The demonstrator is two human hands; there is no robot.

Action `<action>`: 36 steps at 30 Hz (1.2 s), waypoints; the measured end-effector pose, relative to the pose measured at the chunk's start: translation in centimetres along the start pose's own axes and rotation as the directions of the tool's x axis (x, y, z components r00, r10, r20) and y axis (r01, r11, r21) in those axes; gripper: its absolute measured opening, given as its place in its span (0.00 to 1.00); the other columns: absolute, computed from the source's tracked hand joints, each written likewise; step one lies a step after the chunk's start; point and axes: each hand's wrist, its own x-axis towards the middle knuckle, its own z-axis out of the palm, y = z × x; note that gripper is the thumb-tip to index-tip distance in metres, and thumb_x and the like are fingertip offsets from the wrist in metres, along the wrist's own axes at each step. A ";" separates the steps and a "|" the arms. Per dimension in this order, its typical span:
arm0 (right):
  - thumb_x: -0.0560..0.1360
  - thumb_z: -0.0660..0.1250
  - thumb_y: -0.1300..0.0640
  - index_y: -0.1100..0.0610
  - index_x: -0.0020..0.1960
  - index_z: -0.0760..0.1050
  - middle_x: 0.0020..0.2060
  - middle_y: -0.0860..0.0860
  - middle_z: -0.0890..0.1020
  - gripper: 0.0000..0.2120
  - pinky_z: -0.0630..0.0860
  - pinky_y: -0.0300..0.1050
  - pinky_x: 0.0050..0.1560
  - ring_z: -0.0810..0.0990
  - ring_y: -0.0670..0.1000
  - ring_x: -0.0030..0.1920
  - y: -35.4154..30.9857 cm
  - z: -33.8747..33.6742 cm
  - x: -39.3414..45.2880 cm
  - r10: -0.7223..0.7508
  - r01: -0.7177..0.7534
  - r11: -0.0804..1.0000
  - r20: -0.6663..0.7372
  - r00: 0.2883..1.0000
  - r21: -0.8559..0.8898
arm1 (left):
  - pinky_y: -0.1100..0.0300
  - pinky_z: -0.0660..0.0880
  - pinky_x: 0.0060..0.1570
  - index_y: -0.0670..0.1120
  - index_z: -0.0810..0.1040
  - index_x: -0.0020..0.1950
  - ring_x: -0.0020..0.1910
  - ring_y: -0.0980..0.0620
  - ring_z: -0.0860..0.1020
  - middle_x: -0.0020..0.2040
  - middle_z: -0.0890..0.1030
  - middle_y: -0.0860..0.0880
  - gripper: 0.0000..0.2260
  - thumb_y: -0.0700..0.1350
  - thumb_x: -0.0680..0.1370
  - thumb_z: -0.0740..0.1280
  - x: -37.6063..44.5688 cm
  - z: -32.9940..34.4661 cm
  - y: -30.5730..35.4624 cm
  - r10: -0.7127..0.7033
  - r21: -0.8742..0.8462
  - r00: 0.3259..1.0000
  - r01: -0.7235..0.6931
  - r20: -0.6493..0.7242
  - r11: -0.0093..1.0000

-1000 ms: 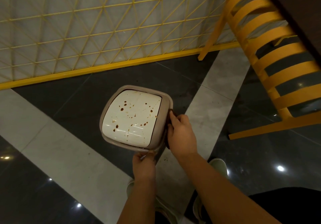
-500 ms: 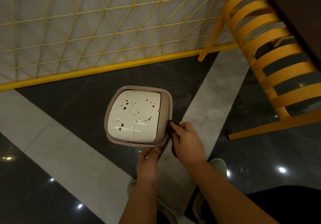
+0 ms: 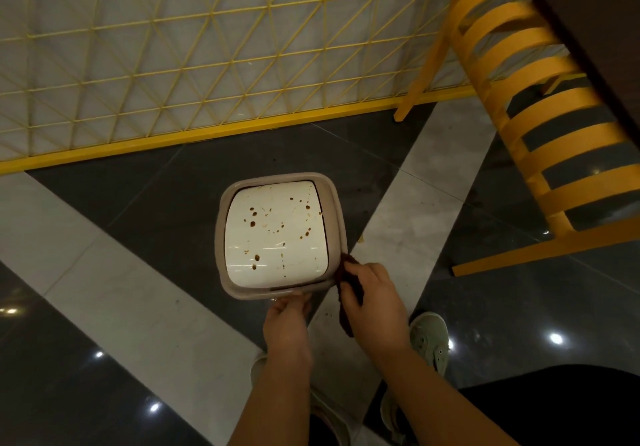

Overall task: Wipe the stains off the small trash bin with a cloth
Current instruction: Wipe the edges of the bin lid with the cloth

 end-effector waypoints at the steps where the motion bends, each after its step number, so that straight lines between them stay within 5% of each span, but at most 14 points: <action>1: 0.78 0.64 0.55 0.49 0.66 0.74 0.55 0.47 0.76 0.16 0.75 0.37 0.50 0.77 0.45 0.50 0.3 -0.5 0.7 -0.002 0.002 1.000 -0.015 1.000 -0.023 | 0.53 0.69 0.61 0.47 0.79 0.52 0.54 0.48 0.77 0.52 0.82 0.47 0.07 0.41 0.74 0.70 -0.1 0.3 -0.2 -0.027 0.010 0.999 0.026 0.047 1.000; 4: 0.79 0.62 0.54 0.47 0.66 0.73 0.56 0.47 0.75 0.16 0.76 0.39 0.49 0.76 0.46 0.50 0.9 -1.6 2.7 0.001 -0.005 0.996 -0.038 0.999 -0.091 | 0.53 0.64 0.65 0.48 0.78 0.56 0.57 0.50 0.76 0.55 0.82 0.49 0.11 0.45 0.74 0.71 -0.5 1.0 -1.0 -0.075 0.039 0.985 0.070 0.153 0.997; 9: 0.79 0.62 0.53 0.47 0.67 0.72 0.55 0.47 0.75 0.17 0.75 0.37 0.48 0.75 0.45 0.48 1.2 -1.5 3.0 -0.029 0.026 0.990 -0.016 0.999 -0.141 | 0.46 0.70 0.65 0.48 0.77 0.49 0.57 0.46 0.78 0.53 0.82 0.46 0.04 0.42 0.75 0.69 -0.4 -0.1 -1.1 -0.032 -0.154 0.999 0.030 -0.009 0.988; 13: 0.78 0.64 0.55 0.50 0.66 0.74 0.55 0.48 0.76 0.16 0.77 0.39 0.49 0.77 0.45 0.47 0.7 -0.2 0.8 0.015 -0.018 0.999 -0.072 0.997 -0.047 | 0.49 0.70 0.64 0.45 0.75 0.60 0.59 0.46 0.78 0.57 0.81 0.44 0.11 0.41 0.77 0.67 -0.8 0.0 -0.6 0.004 -0.198 1.000 -0.003 0.004 0.980; 18: 0.76 0.66 0.55 0.49 0.62 0.78 0.52 0.49 0.77 0.14 0.77 0.41 0.44 0.78 0.49 0.48 1.3 1.0 -1.7 -0.140 0.149 0.984 0.088 0.986 -0.101 | 0.49 0.70 0.65 0.44 0.75 0.64 0.60 0.45 0.78 0.60 0.81 0.43 0.15 0.40 0.78 0.66 -0.7 0.1 -0.6 0.052 -0.163 0.999 -0.051 0.002 0.985; 22: 0.78 0.65 0.57 0.50 0.64 0.76 0.52 0.48 0.75 0.15 0.73 0.36 0.47 0.76 0.46 0.46 2.3 -1.2 0.2 0.029 -0.035 0.998 -0.098 0.995 -0.058 | 0.47 0.67 0.68 0.46 0.75 0.61 0.61 0.46 0.77 0.59 0.81 0.44 0.12 0.40 0.78 0.67 -0.6 0.0 -0.5 0.022 -0.182 1.000 -0.023 -0.003 0.983; 25: 0.77 0.67 0.58 0.52 0.62 0.77 0.52 0.47 0.75 0.14 0.74 0.36 0.49 0.75 0.44 0.46 1.8 -2.1 0.4 0.032 -0.033 0.999 -0.170 0.985 -0.001 | 0.47 0.67 0.68 0.48 0.74 0.60 0.61 0.46 0.77 0.60 0.81 0.45 0.11 0.41 0.78 0.66 -0.5 0.0 -0.6 0.031 -0.175 0.999 -0.033 -0.015 0.984; 31: 0.78 0.65 0.55 0.50 0.63 0.76 0.55 0.47 0.76 0.14 0.70 0.31 0.49 0.75 0.42 0.48 0.0 0.4 -0.5 0.009 -0.008 1.000 -0.060 0.998 0.016 | 0.51 0.68 0.64 0.46 0.74 0.64 0.60 0.47 0.77 0.60 0.80 0.46 0.14 0.42 0.78 0.66 -0.4 0.4 -1.0 0.064 -0.128 0.998 -0.062 0.011 0.990; 36: 0.76 0.67 0.56 0.50 0.60 0.79 0.52 0.49 0.79 0.13 0.77 0.40 0.43 0.79 0.49 0.48 0.8 0.6 -0.5 -0.155 0.155 0.984 0.004 0.988 -0.091 | 0.51 0.68 0.64 0.46 0.75 0.62 0.56 0.49 0.76 0.58 0.80 0.47 0.12 0.42 0.78 0.66 0.0 0.5 -1.1 0.053 -0.137 0.998 -0.050 0.015 0.989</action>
